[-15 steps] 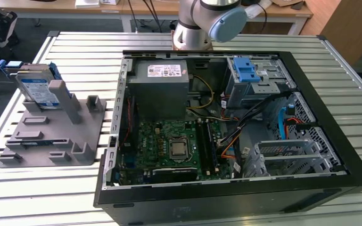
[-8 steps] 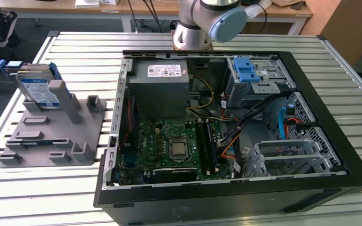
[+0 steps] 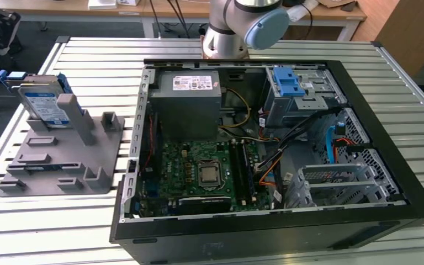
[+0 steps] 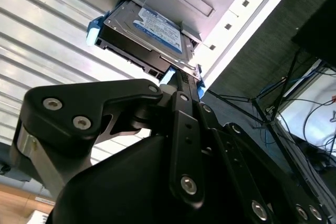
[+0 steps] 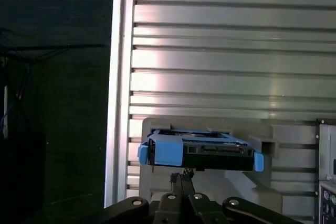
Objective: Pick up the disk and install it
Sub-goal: 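Pick up the disk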
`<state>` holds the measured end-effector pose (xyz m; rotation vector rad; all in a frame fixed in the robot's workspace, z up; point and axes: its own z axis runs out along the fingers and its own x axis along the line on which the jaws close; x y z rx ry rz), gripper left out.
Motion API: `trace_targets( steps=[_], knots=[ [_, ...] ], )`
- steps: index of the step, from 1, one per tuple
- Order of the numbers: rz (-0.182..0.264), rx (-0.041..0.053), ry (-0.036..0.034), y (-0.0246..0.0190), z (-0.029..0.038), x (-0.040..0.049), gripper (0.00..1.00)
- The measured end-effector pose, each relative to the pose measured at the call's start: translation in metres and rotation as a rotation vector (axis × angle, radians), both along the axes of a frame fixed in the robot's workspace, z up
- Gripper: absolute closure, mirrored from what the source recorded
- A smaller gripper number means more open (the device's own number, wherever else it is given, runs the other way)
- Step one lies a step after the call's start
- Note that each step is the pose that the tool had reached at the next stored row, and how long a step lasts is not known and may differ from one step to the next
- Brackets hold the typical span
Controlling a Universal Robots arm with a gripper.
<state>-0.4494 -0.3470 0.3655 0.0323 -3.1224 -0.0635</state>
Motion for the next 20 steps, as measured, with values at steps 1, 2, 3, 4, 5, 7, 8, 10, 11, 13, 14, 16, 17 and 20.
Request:
trace_targets(
  steps=[1, 2, 3, 4, 5, 7, 8, 10, 11, 13, 14, 16, 17, 20],
  knots=[
    [0.014, 0.0000, 0.0000, 0.0000, 0.0000, 0.0000, 0.89],
    [0.029, 0.0000, 0.0001, 0.0000, 0.0000, 0.0000, 0.89],
    [0.042, 0.0000, 0.0001, 0.0000, 0.0000, 0.0000, 0.89],
    [0.055, 0.0000, 0.0001, 0.0000, 0.0000, 0.0000, 0.89],
    [0.066, 0.0000, 0.0001, 0.0000, 0.0000, 0.0000, 0.89],
    [0.082, 0.0000, 0.0000, 0.0000, -0.0001, 0.0000, 0.89],
    [0.090, 0.0000, 0.0000, 0.0000, 0.0000, 0.0000, 0.89],
    [0.102, 0.0000, 0.0001, 0.0000, 0.0000, 0.0000, 0.89],
    [0.108, 0.0000, 0.0000, 0.0000, 0.0000, 0.0000, 0.89],
    [0.118, 0.0000, 0.0000, 0.0000, 0.0000, 0.0000, 0.89],
    [0.123, 0.0000, 0.0000, 0.0000, -0.0001, 0.0000, 0.89],
    [0.133, 0.0000, 0.0000, 0.0000, -0.0001, 0.0000, 0.89],
    [0.138, 0.0000, 0.0001, 0.0000, 0.0000, 0.0000, 0.89],
    [0.151, 0.0000, 0.0000, 0.0000, 0.0000, 0.0000, 0.89]
  ],
)
